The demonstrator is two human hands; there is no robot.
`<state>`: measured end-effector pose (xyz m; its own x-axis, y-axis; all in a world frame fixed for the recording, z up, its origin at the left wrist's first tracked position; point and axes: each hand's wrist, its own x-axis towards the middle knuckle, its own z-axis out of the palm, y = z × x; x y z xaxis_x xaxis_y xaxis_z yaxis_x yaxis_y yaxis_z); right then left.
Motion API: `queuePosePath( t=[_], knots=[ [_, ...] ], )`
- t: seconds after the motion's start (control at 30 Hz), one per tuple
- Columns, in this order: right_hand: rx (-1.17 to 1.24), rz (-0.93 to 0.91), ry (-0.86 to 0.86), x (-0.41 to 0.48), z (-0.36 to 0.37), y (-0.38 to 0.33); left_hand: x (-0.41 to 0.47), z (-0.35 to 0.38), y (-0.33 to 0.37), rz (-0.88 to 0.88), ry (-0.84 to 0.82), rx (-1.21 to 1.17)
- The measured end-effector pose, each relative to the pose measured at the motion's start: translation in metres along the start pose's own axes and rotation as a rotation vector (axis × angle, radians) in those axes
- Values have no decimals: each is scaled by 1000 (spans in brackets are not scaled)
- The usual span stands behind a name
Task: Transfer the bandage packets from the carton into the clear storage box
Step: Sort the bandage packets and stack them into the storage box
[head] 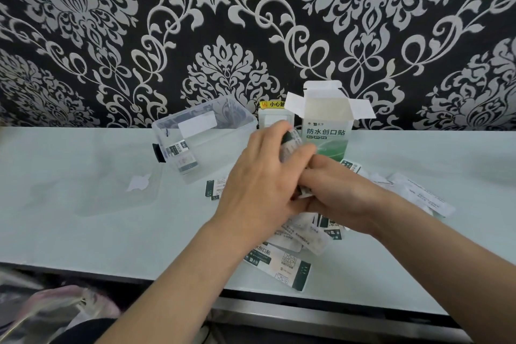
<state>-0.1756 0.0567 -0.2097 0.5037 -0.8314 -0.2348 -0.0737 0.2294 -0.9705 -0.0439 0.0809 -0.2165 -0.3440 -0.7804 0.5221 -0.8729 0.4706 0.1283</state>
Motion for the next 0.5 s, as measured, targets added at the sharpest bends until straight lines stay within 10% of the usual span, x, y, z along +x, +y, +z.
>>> queuePosePath(
  t=[0.23,0.5],
  knots=[
    [-128,-47,-28,-3,-8,-8,6,-16,-12,-220,-242,-593],
    [385,216,-631,-7,-13,-10,7,-23,-3,-196,260,-942]
  ],
)
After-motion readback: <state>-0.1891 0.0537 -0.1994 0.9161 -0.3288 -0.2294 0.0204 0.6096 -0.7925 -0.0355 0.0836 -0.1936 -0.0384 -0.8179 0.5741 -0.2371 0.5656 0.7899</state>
